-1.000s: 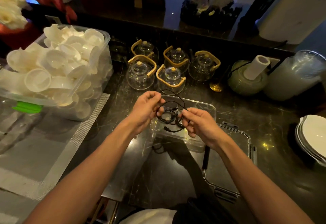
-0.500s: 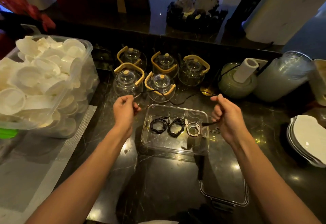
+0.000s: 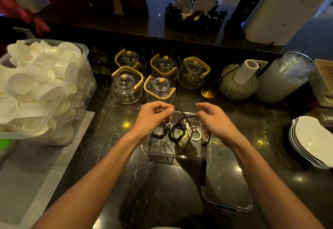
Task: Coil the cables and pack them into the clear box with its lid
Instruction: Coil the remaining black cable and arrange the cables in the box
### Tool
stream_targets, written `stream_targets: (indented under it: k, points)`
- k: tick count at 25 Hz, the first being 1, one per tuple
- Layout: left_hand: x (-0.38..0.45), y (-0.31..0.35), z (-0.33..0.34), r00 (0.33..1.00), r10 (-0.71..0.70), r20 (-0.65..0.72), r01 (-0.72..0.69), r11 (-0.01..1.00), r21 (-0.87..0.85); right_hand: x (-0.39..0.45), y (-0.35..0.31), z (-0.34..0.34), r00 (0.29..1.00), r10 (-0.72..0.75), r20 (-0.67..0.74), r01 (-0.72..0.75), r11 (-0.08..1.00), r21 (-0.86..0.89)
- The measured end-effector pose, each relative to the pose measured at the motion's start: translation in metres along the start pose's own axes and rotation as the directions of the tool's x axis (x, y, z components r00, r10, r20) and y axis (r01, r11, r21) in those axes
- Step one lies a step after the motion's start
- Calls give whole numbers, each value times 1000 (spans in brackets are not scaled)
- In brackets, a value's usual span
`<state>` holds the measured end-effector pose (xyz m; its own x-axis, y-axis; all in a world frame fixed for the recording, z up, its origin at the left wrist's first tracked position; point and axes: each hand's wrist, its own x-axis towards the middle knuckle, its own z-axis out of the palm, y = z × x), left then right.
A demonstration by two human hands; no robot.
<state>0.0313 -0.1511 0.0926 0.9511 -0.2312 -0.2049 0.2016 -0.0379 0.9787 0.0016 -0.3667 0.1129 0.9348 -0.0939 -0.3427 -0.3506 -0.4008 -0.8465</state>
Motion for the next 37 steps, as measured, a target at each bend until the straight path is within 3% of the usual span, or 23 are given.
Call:
stream_targets:
  k: [4,9,12,14,16,18,20,22,26,29,33,37]
  points:
    - [-1,14,12,998,51,30,-48,994,-101,-17,-10,16,988,-119,95,112,991,77]
    - [-2,24,32,993,-113,27,112,869,-482,-29,-13,38,948,-312,-63,317,944,93]
    - [-6,23,43,972,-223,76,234,867,-439,-30,-7,49,903,-427,-49,428,904,7]
    - [-9,25,42,973,-201,114,229,900,-370,-29,-3,51,893,-448,-29,447,894,-44]
    - [-10,27,39,989,-119,90,139,957,-255,-29,-4,50,907,-420,-19,420,908,-9]
    - [-12,29,40,998,-32,48,41,976,-212,-30,-6,47,946,-322,43,314,940,137]
    - [-15,30,42,999,24,30,-13,945,-326,-32,-6,45,955,-203,215,106,915,390]
    - [-16,35,40,997,50,57,-16,871,-491,-32,-1,46,924,-158,347,-50,852,521]
    - [-13,44,35,988,84,126,11,793,-609,-32,6,54,892,-115,437,-164,820,549]
    - [-11,50,34,986,65,156,54,752,-657,-28,11,56,887,-136,441,-169,794,584]
    - [-10,53,31,985,40,169,71,794,-604,-19,15,52,885,-126,448,-94,895,437]
    - [-8,60,21,989,24,148,73,786,-614,-12,20,40,904,-11,428,-190,885,424]
